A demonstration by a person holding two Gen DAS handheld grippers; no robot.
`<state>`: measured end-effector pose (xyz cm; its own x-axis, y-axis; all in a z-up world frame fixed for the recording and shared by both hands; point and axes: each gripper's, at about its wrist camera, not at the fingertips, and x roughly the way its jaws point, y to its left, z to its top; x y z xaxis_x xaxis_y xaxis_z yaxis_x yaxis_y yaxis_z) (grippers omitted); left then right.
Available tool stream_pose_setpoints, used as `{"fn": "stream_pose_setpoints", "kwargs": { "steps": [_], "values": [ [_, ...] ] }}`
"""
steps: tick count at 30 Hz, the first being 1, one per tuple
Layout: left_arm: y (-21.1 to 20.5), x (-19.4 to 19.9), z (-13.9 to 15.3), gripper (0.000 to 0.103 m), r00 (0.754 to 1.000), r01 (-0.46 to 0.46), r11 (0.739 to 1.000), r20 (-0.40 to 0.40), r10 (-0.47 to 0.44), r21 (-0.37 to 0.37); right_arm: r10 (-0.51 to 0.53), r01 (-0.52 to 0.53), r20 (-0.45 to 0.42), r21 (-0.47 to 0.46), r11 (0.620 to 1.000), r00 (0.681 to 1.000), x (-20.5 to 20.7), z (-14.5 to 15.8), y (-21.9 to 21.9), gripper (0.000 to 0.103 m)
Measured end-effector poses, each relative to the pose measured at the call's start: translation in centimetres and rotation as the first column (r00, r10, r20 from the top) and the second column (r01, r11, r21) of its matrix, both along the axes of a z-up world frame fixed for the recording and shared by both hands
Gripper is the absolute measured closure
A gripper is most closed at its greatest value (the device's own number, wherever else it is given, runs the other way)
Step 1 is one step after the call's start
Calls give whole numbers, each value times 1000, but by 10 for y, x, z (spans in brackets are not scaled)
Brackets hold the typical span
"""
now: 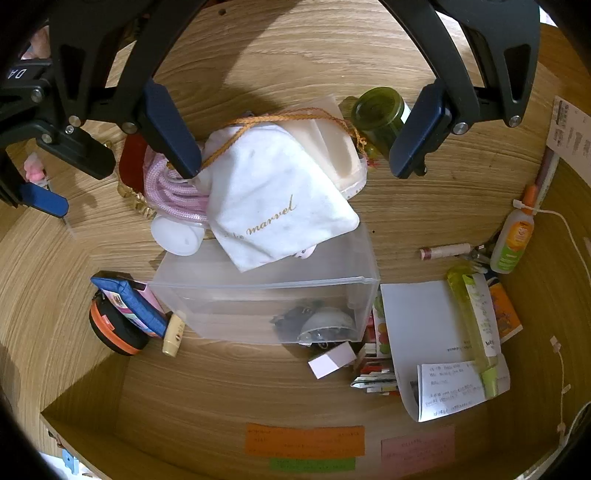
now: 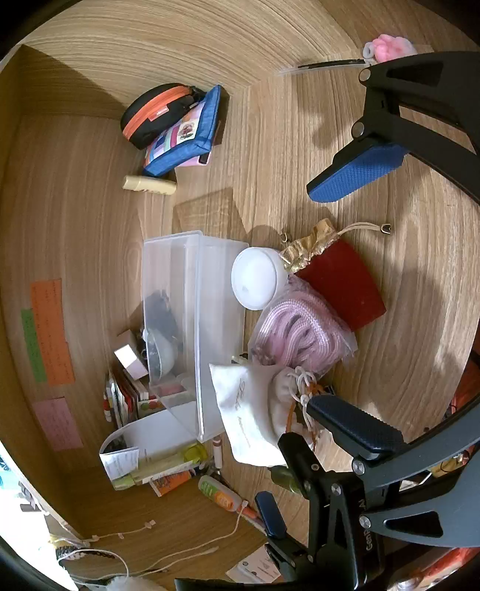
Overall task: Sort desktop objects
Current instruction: 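Reach the left gripper toward the dark green spray bottle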
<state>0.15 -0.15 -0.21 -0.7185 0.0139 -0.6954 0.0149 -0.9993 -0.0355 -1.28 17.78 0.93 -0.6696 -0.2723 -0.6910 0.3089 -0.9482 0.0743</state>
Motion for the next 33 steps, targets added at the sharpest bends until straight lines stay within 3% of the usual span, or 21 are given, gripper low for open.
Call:
{"fn": "stream_pose_setpoints", "kwargs": {
  "steps": [19, 25, 33],
  "values": [
    [-1, 1, 1, 0, 1000, 1, 1000, -1, -1, -4, 0, 0, 6, 0, 1000, 1000, 1, 0, 0, 0],
    [3, 4, 4, 0, 1000, -5, 999, -16, 4, -46, 1, -1, 4, -1, 1000, 1000, 2, 0, 0, 0],
    [-13, 7, 17, 0, 999, 12, 1000, -43, -12, -5, -13, 13, -12, -1, 1000, 1000, 3, 3, 5, 0]
  ]
}}
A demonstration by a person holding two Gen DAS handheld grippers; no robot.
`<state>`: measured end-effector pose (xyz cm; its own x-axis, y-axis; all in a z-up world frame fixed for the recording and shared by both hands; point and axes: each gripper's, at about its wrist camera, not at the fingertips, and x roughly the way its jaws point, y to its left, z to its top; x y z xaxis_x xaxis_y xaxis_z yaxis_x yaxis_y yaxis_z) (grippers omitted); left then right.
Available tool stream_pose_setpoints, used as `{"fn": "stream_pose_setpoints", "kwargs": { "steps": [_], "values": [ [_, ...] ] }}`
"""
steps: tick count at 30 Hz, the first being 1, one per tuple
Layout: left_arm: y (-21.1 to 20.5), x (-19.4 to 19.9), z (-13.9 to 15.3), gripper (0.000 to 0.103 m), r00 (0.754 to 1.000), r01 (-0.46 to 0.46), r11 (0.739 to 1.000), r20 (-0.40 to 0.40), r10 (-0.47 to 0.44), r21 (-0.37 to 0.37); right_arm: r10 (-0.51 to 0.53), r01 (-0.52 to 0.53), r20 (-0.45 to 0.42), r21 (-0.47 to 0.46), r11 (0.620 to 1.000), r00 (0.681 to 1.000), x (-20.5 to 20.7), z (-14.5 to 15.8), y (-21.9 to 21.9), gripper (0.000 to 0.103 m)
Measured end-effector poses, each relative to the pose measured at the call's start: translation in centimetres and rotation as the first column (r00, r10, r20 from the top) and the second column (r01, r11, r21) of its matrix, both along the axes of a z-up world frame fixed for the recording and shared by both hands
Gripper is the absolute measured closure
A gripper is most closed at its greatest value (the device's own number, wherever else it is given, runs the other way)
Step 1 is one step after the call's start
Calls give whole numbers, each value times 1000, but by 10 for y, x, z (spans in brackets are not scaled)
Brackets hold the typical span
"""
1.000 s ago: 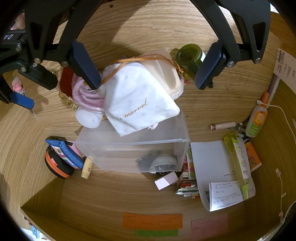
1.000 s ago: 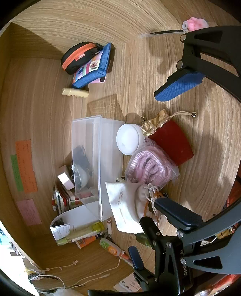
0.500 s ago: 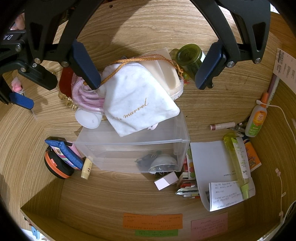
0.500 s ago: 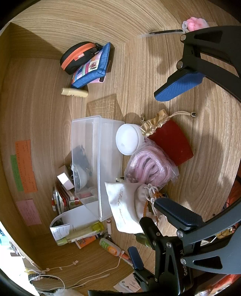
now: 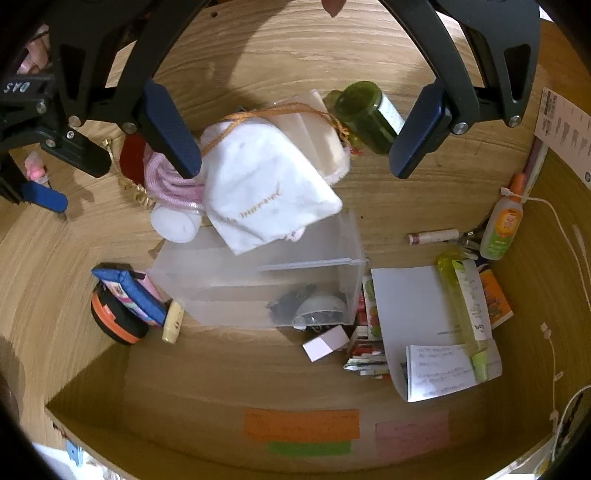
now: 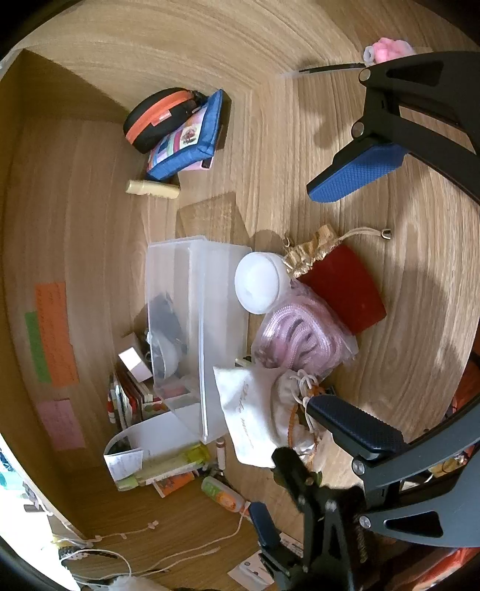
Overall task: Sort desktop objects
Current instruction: 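Reach the left gripper toward the dark green spray bottle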
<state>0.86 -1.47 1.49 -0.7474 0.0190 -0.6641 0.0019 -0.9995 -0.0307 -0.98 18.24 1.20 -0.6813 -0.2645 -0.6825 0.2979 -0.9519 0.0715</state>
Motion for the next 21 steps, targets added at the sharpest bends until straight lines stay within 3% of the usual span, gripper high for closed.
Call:
{"fn": "stream_pose_setpoints", "kwargs": {
  "steps": [6, 11, 15, 21],
  "values": [
    [-28, 2, 12, 0, 1000, 15, 1000, -15, -14, 9, -8, 8, 6, -13, 1000, 1000, -7, 1, 10, 0],
    [-63, -6, 0, 0, 997, -5, 999, 77, 1, 51, -27, 27, 15, -10, 1000, 1000, -20, -1, 20, 0],
    [-91, -10, -20, 0, 985, -35, 990, 174, 10, 140, -34, 34, 41, -13, 999, 999, -37, -4, 25, 0],
    [-106, -10, -44, 0, 970, -83, 983, 239, 42, 165, -36, 36, 70, 4, 999, 997, -63, -10, 25, 0]
  ]
}}
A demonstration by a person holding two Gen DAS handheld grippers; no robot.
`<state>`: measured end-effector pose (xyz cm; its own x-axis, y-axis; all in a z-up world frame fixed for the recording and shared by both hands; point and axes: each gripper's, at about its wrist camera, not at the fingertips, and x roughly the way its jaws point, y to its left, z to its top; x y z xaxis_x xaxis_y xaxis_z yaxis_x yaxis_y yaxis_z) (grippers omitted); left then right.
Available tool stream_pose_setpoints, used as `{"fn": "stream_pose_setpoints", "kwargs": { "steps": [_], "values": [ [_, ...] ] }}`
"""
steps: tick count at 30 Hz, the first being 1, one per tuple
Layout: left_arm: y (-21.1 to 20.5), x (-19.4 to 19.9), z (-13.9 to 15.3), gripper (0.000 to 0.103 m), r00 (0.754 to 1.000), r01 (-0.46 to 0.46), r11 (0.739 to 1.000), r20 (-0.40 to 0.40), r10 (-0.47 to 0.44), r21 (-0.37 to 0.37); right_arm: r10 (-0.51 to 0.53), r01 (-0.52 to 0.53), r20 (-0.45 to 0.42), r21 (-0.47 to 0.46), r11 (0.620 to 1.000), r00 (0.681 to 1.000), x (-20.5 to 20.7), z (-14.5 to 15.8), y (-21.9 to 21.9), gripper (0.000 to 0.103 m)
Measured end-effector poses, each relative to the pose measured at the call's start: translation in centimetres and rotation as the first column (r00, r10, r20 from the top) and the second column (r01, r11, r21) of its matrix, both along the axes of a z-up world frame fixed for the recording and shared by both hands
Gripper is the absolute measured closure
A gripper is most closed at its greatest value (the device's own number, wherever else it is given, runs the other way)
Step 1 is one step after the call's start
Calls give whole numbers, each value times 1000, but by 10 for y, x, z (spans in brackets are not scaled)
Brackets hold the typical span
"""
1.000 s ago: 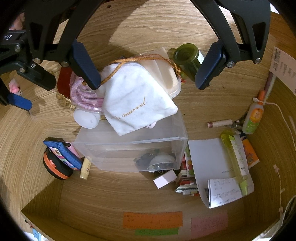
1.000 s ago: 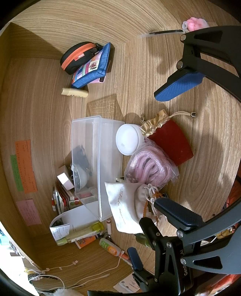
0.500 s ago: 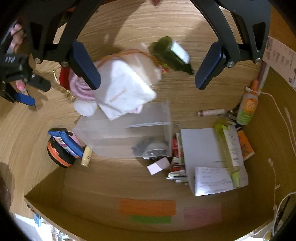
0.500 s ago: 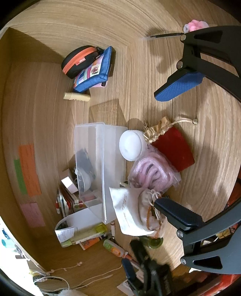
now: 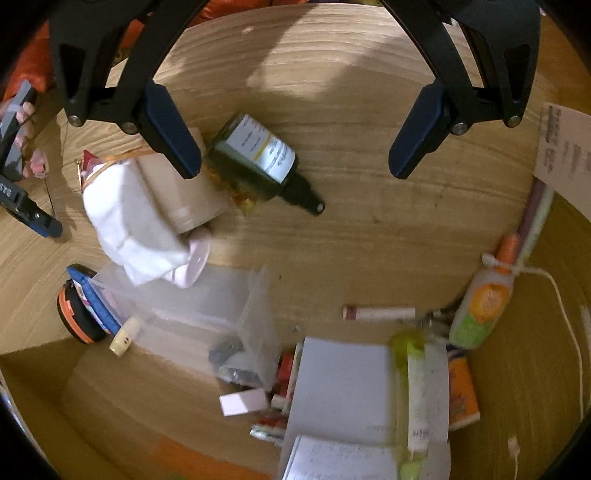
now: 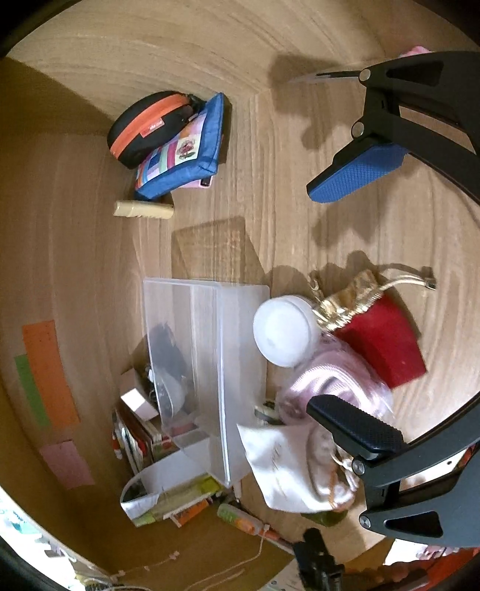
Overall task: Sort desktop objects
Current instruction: 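Reach the left gripper toward the dark green spray bottle, then grasp the green spray bottle with the left gripper while the right grasps the white lid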
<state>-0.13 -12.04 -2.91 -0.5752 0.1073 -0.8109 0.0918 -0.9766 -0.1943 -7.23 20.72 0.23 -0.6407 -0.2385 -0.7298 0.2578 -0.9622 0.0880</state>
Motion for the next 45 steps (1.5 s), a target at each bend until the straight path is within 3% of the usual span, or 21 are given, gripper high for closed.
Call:
{"fn": "stream_pose_setpoints", "kwargs": {
  "steps": [7, 13, 20, 24, 27, 29, 32, 35, 45],
  "values": [
    [-3, -15, -15, 0, 999, -3, 997, 44, 0, 80, 27, -28, 55, 9, 1000, 998, -30, -13, -14, 0],
    [-2, -17, -25, 0, 998, -1, 999, 64, -1, 33, 60, -65, 71, 66, 996, 996, -47, -26, -33, 0],
    [-16, -20, -33, 1, 996, -37, 998, 80, 32, 54, 86, -96, 137, 63, 993, 987, -64, -45, -44, 7],
    [-10, -25, -33, 20, 997, -25, 1000, 74, 24, 3, 91, -100, 166, 45, 994, 982, -70, -52, -43, 10],
    [-4, -30, -34, 26, 998, -18, 999, 66, 21, -48, 92, -102, 177, 53, 993, 980, -73, -55, -43, 11],
    [0, -32, -34, 34, 998, -18, 996, 58, 23, -86, 96, -109, 182, 64, 992, 979, -75, -57, -45, 16],
    [3, -32, -34, 56, 999, -19, 990, 46, 26, -141, 115, -128, 195, 56, 990, 974, -78, -61, -46, 23],
    [-1, -29, -33, 58, 999, -25, 991, 41, 30, -129, 133, -147, 206, 50, 988, 969, -77, -63, -49, 40],
    [-6, -31, -8, 62, 999, -33, 996, -29, 31, -85, 107, -112, 124, 39, 993, 987, -60, -45, -38, 40]
  ]
}}
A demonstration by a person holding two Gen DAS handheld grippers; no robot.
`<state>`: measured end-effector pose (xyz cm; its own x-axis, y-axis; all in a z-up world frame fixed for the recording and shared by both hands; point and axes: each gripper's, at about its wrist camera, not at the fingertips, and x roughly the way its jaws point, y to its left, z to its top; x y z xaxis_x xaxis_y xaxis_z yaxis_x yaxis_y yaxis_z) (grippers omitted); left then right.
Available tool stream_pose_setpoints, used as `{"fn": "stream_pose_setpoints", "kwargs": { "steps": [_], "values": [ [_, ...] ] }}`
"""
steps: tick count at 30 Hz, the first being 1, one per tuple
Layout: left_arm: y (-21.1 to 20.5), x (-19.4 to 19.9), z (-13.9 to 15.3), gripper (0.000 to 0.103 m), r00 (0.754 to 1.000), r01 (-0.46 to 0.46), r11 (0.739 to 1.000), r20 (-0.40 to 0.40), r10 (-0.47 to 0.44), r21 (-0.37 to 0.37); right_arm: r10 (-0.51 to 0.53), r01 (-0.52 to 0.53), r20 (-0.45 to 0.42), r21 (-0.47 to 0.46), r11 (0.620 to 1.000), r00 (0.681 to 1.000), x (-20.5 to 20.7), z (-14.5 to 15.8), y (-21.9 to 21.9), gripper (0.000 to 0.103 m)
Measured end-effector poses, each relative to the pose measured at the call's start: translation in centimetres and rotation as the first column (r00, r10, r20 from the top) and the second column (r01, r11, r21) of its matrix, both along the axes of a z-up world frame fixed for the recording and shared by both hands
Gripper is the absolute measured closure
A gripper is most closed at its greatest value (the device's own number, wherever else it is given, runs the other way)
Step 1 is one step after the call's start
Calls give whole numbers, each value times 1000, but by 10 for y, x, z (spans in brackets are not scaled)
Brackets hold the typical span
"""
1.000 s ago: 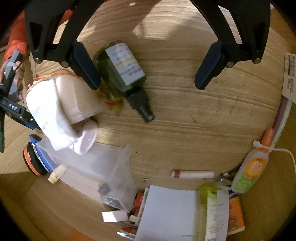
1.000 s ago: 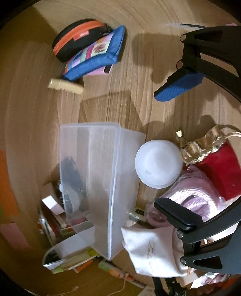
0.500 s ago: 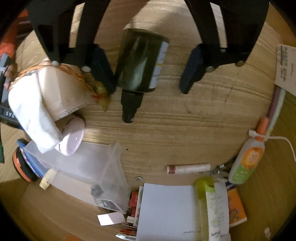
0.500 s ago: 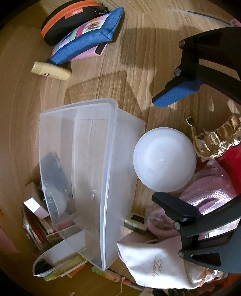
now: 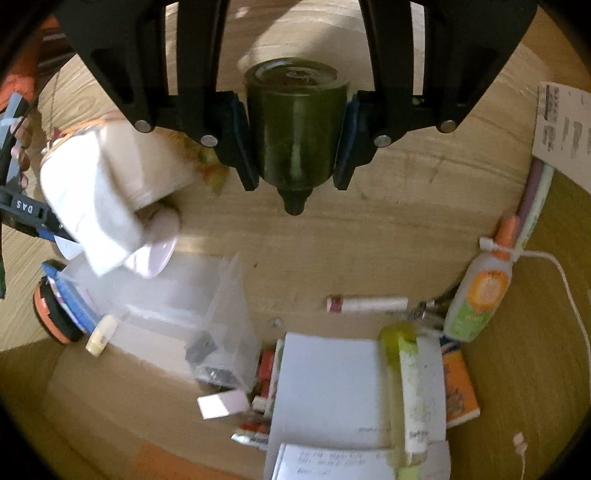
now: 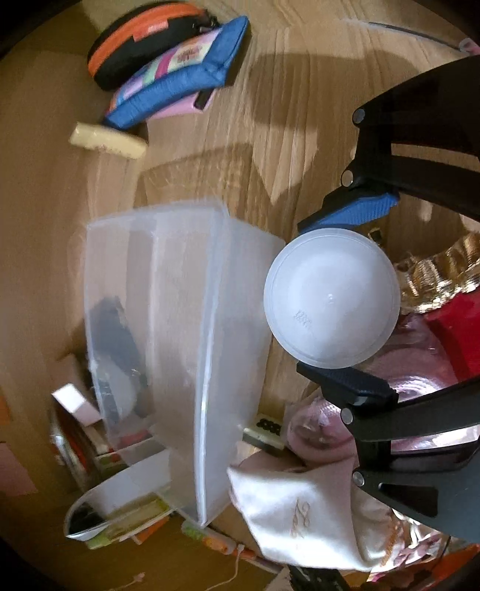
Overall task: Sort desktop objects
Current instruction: 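Grasp the green spray bottle with the left gripper while the right grasps the white lid, then carry the bottle and lid into the clear box and open both grippers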
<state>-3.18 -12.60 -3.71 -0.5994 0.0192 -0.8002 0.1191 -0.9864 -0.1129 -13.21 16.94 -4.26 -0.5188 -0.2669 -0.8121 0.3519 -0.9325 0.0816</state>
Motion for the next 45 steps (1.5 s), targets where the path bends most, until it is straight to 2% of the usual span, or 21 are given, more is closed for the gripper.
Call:
{"fn": "stream_pose_setpoints", "kwargs": {
  "steps": [8, 14, 19, 24, 31, 40, 45],
  "values": [
    [10, -14, 28, 62, 997, 35, 999, -73, -34, 8, -31, 26, -95, -51, 998, 995, 16, 39, 20, 40],
    [21, -30, 61, 62, 986, 60, 998, -153, -63, -29, -29, 12, -163, -104, 995, 986, 20, 70, 24, 40],
    [26, -50, 76, 62, 978, 87, 996, -188, -87, -7, -26, 1, -207, -120, 993, 978, 13, 88, 20, 40],
    [32, -78, 81, 62, 975, 139, 989, -183, -128, 48, -21, -8, -210, -136, 991, 978, -3, 95, 13, 40],
    [47, -114, 76, 62, 972, 189, 979, -157, -176, 75, -16, -4, -182, -113, 994, 983, -35, 88, -5, 40],
    [75, -155, 52, 62, 965, 251, 967, -86, -247, 43, 34, -36, -96, -21, 999, 995, -71, 52, -40, 40],
    [78, -174, 33, 62, 970, 244, 969, -38, -242, 48, 70, -67, -66, 47, 997, 995, -84, 35, -56, 40]
  ]
}}
